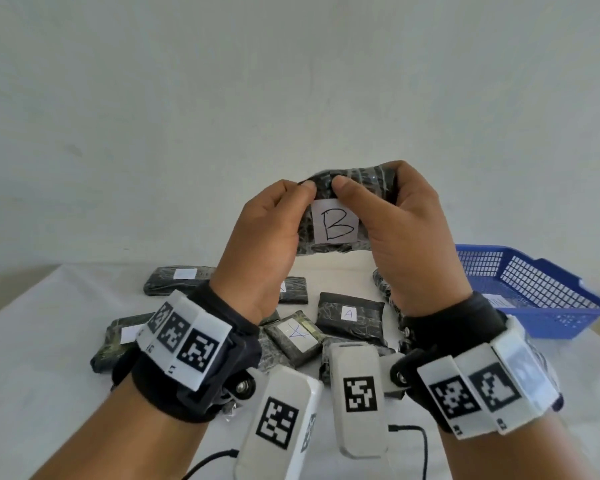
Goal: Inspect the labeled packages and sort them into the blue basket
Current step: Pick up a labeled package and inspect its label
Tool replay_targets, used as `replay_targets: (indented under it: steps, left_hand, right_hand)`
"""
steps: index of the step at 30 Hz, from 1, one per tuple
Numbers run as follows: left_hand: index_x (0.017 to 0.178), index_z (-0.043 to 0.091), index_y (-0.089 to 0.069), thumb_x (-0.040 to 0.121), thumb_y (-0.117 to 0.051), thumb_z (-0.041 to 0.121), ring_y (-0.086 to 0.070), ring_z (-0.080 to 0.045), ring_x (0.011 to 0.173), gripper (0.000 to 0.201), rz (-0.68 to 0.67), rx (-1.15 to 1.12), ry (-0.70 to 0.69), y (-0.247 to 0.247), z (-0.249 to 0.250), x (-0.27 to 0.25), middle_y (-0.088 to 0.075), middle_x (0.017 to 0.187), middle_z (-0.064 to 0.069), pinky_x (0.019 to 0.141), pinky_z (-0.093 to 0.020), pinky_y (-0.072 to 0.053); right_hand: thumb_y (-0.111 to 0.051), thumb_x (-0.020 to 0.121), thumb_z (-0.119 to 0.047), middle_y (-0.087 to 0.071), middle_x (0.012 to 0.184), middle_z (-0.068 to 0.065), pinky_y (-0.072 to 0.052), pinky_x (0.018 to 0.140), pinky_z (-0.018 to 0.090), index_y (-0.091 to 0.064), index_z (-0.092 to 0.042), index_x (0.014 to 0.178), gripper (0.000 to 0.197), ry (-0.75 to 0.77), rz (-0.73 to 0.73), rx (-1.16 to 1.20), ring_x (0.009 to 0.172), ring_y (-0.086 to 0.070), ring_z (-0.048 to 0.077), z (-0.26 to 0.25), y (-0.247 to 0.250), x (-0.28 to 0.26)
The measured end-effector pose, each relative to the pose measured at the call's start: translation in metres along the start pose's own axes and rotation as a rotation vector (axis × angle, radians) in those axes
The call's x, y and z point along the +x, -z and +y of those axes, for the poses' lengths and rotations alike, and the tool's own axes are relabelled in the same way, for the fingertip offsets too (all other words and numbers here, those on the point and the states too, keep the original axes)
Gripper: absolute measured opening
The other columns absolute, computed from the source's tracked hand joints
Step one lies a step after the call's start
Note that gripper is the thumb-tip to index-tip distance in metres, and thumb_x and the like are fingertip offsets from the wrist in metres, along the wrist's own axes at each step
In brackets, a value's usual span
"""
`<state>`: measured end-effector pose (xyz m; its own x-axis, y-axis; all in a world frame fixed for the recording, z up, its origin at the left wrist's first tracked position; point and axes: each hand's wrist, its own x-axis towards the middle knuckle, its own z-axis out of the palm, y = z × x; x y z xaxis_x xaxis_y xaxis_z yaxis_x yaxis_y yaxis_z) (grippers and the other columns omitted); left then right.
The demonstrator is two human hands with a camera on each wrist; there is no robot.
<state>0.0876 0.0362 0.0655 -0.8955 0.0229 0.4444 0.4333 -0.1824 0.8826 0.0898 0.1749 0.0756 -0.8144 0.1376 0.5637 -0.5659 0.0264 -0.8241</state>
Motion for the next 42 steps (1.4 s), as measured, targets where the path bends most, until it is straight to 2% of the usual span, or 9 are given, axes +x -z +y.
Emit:
replay_targets:
  steps: [5, 8, 13, 17, 23, 29, 32, 38, 42]
  left_hand:
    - [0.096, -0.006, -0.054, 0.086, -0.058, 0.047, -0.054, -0.034, 0.079, 0.054, 0.004, 0.019, -0.095, 0.000, 0.005, -0.005, -0.054, 0.085, -0.028, 0.077, -0.049, -0.048]
    - [0.090, 0.004, -0.061, 0.094, -0.053, 0.038, -0.058, -0.035, 0.084, 0.035, -0.016, 0.041, -0.091, 0.000, 0.003, -0.007, -0.057, 0.094, -0.037, 0.084, -0.060, -0.053]
    - [0.093, 0.014, -0.066, 0.096, -0.050, 0.040, -0.065, -0.044, 0.103, 0.031, -0.084, -0.003, -0.117, 0.006, 0.003, -0.006, -0.065, 0.102, -0.029, 0.093, -0.062, -0.052]
    - [0.097, 0.014, -0.069, 0.104, -0.048, 0.027, -0.069, -0.042, 0.105, 0.025, -0.046, -0.008, -0.111, 0.006, 0.003, -0.005, -0.072, 0.103, -0.023, 0.097, -0.060, -0.055]
    - [0.105, -0.001, -0.068, 0.105, -0.047, 0.029, -0.067, -0.043, 0.111, 0.037, -0.023, -0.036, -0.044, 0.008, -0.001, -0.006, -0.071, 0.110, -0.028, 0.105, -0.062, -0.050]
    - [0.091, 0.028, -0.072, 0.107, -0.051, 0.032, -0.072, -0.014, 0.096, 0.027, -0.048, -0.064, -0.012, 0.012, 0.002, -0.004, -0.078, 0.086, 0.012, 0.094, -0.034, -0.057]
    - [0.094, 0.024, -0.077, 0.110, -0.046, 0.023, -0.075, -0.015, 0.100, 0.036, -0.095, -0.054, -0.052, 0.012, 0.004, -0.006, -0.081, 0.098, 0.003, 0.092, -0.034, -0.055]
    - [0.101, 0.010, -0.075, 0.105, -0.047, 0.010, -0.076, -0.016, 0.089, 0.028, -0.151, -0.114, 0.036, 0.011, 0.004, -0.005, -0.080, 0.095, -0.005, 0.080, -0.032, -0.058]
    - [0.101, 0.004, -0.075, 0.105, -0.047, 0.010, -0.075, -0.019, 0.092, 0.029, -0.133, -0.130, 0.053, 0.014, 0.005, -0.006, -0.079, 0.097, -0.010, 0.085, -0.040, -0.061]
  right_hand:
    - [-0.079, 0.090, -0.027, -0.068, 0.101, 0.036, -0.058, 0.080, 0.071, -0.059, 0.005, 0.100, 0.039, -0.029, 0.009, 0.074, 0.094, -0.070, 0.054, -0.004, 0.001, -0.005]
    - [-0.078, 0.087, -0.027, -0.065, 0.083, 0.019, -0.057, 0.073, 0.072, -0.060, -0.006, 0.091, 0.028, -0.021, 0.014, 0.026, 0.083, -0.071, 0.047, -0.003, 0.000, -0.004]
    - [-0.075, 0.091, -0.022, -0.061, 0.085, 0.018, -0.057, 0.073, 0.071, -0.057, 0.000, 0.092, 0.029, -0.002, -0.007, 0.047, 0.077, -0.065, 0.034, -0.010, 0.002, -0.005]
    - [-0.059, 0.104, -0.018, -0.066, 0.087, 0.018, -0.061, 0.067, 0.043, -0.060, 0.010, 0.105, 0.028, -0.063, 0.007, 0.106, 0.078, -0.067, 0.027, -0.012, 0.004, -0.003]
    - [-0.050, 0.109, -0.017, -0.074, 0.111, 0.029, -0.061, 0.089, 0.054, -0.068, 0.009, 0.113, 0.033, -0.140, 0.020, 0.172, 0.102, -0.073, 0.046, -0.011, 0.006, -0.005]
    - [-0.046, 0.112, -0.017, -0.076, 0.112, 0.025, -0.062, 0.092, 0.048, -0.072, 0.003, 0.113, 0.033, -0.089, 0.005, 0.214, 0.107, -0.073, 0.042, -0.010, 0.011, -0.008]
    - [-0.048, 0.111, -0.017, -0.077, 0.112, 0.022, -0.063, 0.090, 0.044, -0.070, 0.004, 0.116, 0.031, -0.077, -0.022, 0.247, 0.105, -0.075, 0.038, -0.010, 0.011, -0.011]
    - [-0.054, 0.106, -0.026, -0.072, 0.102, 0.031, -0.059, 0.082, 0.066, -0.069, 0.003, 0.105, 0.032, 0.053, 0.082, 0.012, 0.098, -0.068, 0.054, 0.003, 0.005, -0.010]
    - [-0.066, 0.100, -0.038, -0.075, 0.111, 0.015, -0.064, 0.083, 0.054, -0.062, -0.014, 0.124, 0.035, 0.051, 0.083, -0.061, 0.100, -0.075, 0.034, 0.002, 0.003, -0.010]
